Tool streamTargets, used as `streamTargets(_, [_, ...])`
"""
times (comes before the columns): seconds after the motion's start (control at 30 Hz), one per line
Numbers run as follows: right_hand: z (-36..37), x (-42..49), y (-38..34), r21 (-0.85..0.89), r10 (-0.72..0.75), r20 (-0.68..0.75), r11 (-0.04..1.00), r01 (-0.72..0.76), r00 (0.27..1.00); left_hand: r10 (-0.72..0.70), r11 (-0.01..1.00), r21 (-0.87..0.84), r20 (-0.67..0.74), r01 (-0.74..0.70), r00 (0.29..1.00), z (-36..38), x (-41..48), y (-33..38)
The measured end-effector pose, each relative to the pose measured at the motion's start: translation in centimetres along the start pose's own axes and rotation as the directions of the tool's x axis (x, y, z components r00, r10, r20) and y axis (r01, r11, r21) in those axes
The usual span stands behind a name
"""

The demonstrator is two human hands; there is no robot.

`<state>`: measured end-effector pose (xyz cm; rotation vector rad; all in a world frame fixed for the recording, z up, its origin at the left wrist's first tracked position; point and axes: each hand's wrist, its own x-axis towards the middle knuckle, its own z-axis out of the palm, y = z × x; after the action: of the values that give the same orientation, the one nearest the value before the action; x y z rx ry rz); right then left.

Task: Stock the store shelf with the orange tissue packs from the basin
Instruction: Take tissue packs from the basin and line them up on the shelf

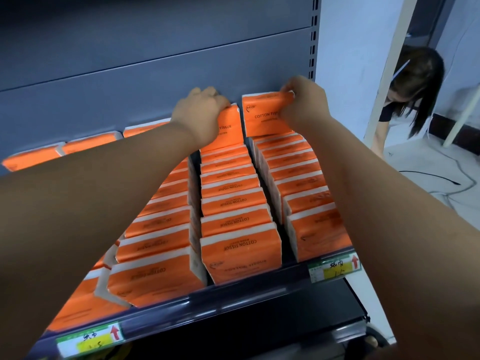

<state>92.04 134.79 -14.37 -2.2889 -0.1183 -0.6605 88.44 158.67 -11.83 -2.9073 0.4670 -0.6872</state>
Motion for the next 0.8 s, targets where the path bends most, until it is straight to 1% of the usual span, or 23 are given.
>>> streamTargets(0.2, [0.8, -0.3, 0.0, -0.039, -0.01, -0.007, 0.999, 0.01, 1.0, -0.069, 0.997, 0.021, -0.043, 0.07, 0.997, 0.0, -0.9, -0.3])
streamTargets(0.4, [1.3, -0.1, 0.0, -0.102, 0.0, -0.018, 0.995, -0.002, 1.0, -0.074, 0.997, 0.016, -0.025, 0.074, 0.997, 0.2, -1.1, -0.2])
streamTargets(0.6, [1.4, -0.1, -0.4, -0.18, -0.02, -0.011, 0.984, 0.018, 1.0, -0.088, 0.995, 0.035, -0.013, 0.089, 0.996, 0.4, -1.2, 0.0])
streamTargets(0.8, [1.1, -0.4, -0.5, -0.219, -0.017, 0.013, 0.975, 0.02, 1.0, -0.12, 0.992, 0.032, 0.047, 0.118, 0.992, 0.2, -1.2, 0.7])
